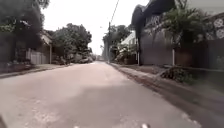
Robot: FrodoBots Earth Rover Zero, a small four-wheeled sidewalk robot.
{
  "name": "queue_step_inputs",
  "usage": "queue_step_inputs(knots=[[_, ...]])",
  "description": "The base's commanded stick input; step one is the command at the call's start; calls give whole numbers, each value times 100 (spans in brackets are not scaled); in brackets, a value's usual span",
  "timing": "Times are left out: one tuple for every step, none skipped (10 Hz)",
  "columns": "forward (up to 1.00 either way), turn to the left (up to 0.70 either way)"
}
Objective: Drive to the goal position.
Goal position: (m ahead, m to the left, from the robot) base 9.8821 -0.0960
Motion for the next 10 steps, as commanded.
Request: queue_step_inputs(knots=[[70, 0], [70, 0], [70, 0], [70, 0], [70, 0], [70, 0], [70, 0], [70, 0], [70, 0], [70, 0]])
